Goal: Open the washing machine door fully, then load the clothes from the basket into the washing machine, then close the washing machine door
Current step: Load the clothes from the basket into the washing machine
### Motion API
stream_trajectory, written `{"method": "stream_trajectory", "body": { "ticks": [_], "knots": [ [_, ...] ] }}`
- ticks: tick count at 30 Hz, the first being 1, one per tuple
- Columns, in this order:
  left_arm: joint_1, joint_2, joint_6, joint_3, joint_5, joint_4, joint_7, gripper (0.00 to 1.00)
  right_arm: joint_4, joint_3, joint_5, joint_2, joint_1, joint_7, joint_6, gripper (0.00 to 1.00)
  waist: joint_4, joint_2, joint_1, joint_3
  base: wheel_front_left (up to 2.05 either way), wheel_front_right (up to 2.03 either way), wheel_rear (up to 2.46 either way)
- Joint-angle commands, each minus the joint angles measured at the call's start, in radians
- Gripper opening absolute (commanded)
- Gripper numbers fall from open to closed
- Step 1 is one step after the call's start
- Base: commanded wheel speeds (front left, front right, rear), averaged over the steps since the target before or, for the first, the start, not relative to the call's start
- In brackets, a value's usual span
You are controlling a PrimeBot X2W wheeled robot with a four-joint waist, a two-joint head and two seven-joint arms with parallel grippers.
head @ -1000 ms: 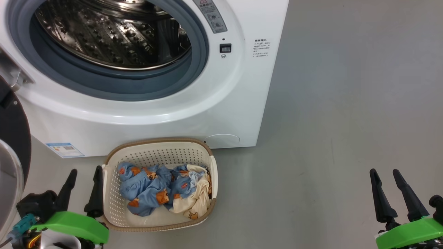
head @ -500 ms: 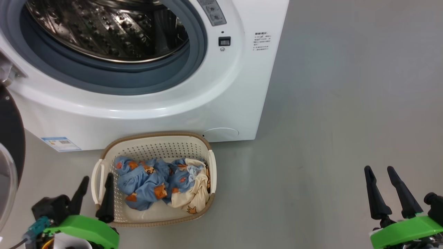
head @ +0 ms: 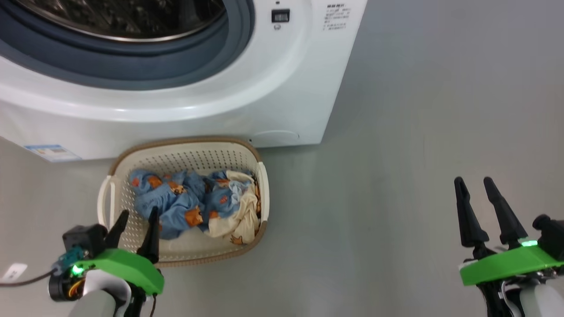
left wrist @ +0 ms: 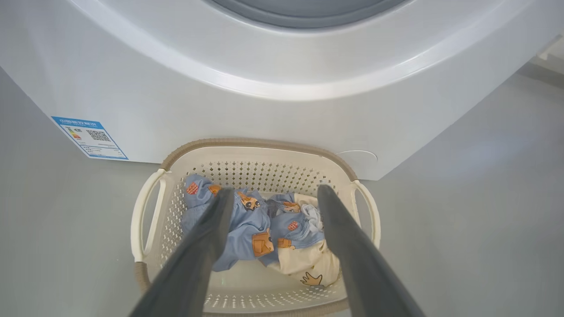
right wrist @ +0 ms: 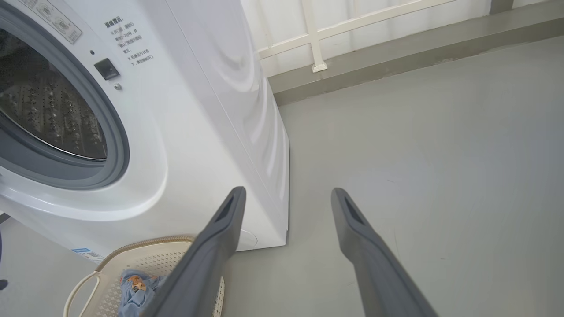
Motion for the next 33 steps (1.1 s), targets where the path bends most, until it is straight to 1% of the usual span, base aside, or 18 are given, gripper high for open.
{"method": "stream_trajectory", "body": {
  "ticks": [1,7,13,21,28,33],
  "knots": [
    [-0.038,0.036,-0.001,0.018,-0.017,0.004,-0.006,1.0,-0.027,0.025,-0.012,-0.003,-0.021,-0.012,0.002,1.0,-0.012,-0.0001,0.0,0.074,0.0,0.0,0.0],
    [-0.139,0.048,-0.001,-0.038,-0.06,0.105,-0.006,1.0,-0.028,0.038,-0.015,0.016,-0.079,-0.012,0.002,1.0,-0.023,-0.0001,0.0,0.181,0.0,0.0,0.0],
    [-0.245,0.074,-0.001,-0.095,-0.105,0.217,-0.006,1.0,-0.026,0.053,-0.017,0.034,-0.134,-0.012,0.002,1.0,-0.038,-0.0001,0.0,0.273,0.0,0.0,0.0],
    [-0.326,0.101,-0.001,-0.157,-0.136,0.309,-0.006,1.0,-0.022,0.08,-0.018,0.049,-0.165,-0.012,0.002,1.0,-0.063,-0.0001,0.0,0.336,0.0,0.0,0.0],
    [-0.422,0.138,-0.001,-0.24,-0.164,0.394,-0.006,1.0,-0.023,0.099,-0.019,0.06,-0.188,-0.012,0.002,1.0,-0.089,-0.0001,0.0,0.398,0.0,0.0,0.0],
    [-0.47,0.161,-0.001,-0.289,-0.206,0.462,-0.005,1.0,-0.023,0.112,-0.019,0.066,-0.192,-0.012,0.002,1.0,-0.114,-0.0001,0.0,0.416,0.0,0.0,0.0]
  ]
}}
